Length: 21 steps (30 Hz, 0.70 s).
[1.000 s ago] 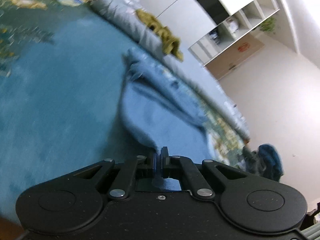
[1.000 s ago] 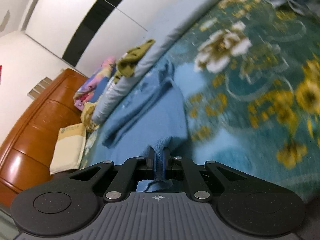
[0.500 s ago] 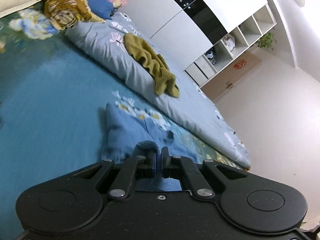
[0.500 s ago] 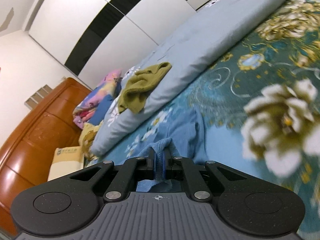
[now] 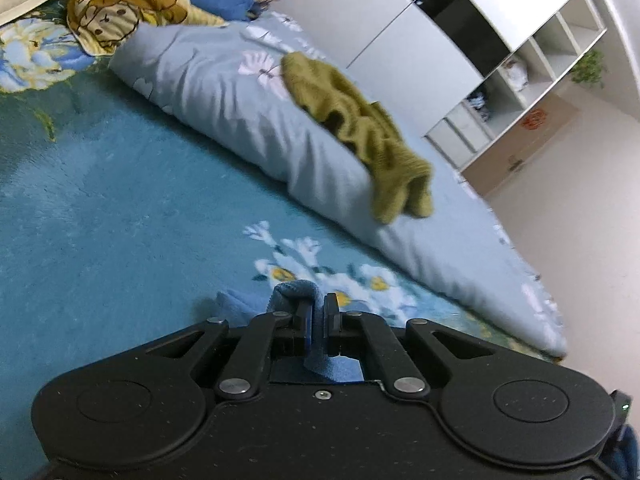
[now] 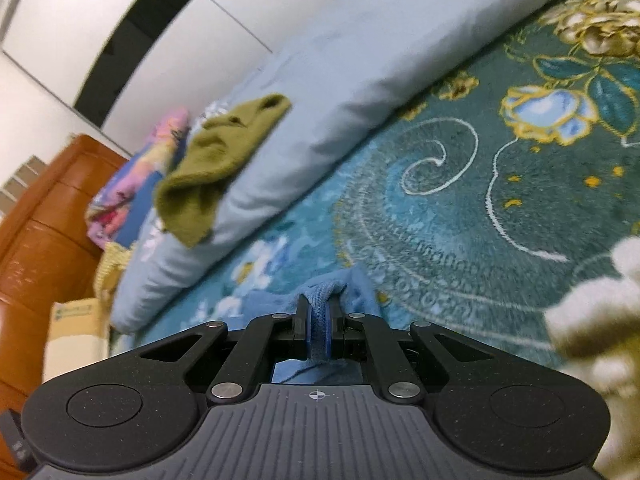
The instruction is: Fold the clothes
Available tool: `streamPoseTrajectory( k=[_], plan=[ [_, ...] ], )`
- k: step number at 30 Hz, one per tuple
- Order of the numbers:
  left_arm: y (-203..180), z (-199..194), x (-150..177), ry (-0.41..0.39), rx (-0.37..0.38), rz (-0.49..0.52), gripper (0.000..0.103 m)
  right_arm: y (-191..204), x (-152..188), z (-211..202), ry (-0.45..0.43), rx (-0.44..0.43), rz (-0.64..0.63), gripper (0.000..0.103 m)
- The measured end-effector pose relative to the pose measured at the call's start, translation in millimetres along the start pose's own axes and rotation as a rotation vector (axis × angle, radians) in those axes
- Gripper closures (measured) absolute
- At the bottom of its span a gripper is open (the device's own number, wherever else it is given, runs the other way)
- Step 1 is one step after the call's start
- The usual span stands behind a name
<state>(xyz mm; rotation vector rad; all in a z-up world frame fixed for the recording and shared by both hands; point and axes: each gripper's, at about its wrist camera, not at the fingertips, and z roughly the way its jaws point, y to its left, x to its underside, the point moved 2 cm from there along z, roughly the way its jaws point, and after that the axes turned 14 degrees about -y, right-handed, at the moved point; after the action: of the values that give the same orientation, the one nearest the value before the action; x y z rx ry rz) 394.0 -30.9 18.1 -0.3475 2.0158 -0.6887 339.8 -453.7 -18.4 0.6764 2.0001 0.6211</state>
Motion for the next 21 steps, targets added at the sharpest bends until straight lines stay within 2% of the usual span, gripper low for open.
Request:
streamPoseTrajectory(
  k=[1,3,5,6,8,11,13,18,20,21],
  plan=[
    [1,3,1,0.007,0.0,0.0,0.1,-1,1,6,0.014,0.014,-0.004,0.098],
    [3,9,4,0.021,0.006,0.0,0.092,-2,4,14,0.032,0.028,-0.011,0.097],
    [3,11,4,0.041,0.054,-0.025,0.067,-1,4,17,0.041,0.018,-0.013,0.092],
    [2,13,2,0.046,0.08,-0.036,0.067,1,2,18,0.045,0.008,-0.011,0.092],
    [0,11,-7,0.006,0.097,-0.054,0.066,1,-7,16,0.015,-0.026,0.047,0.092],
    [2,5,-22,-0.085,0.069,-0.118,0.058,-8,-20,13,-0.058,-0.023,0.179,0.086],
    [4,1,-27,-0.085,0.034,-0.111,0.058,-9,-25,10,-0.079,0.013,0.166,0.083],
    [9,-36,-22,-0.05,-0.027,-0.008,0.055,-15,-21,-23,-0.083,-0.015,0.109,0.083],
    [14,-57,-9,-0.024,-0.034,0.031,0.049,-22,-7,-47,-0.078,-0.05,0.082,0.07],
    [18,-67,0,-0.007,-0.033,0.041,0.049,-26,0,-59,-0.068,-0.052,0.073,0.069]
  ],
)
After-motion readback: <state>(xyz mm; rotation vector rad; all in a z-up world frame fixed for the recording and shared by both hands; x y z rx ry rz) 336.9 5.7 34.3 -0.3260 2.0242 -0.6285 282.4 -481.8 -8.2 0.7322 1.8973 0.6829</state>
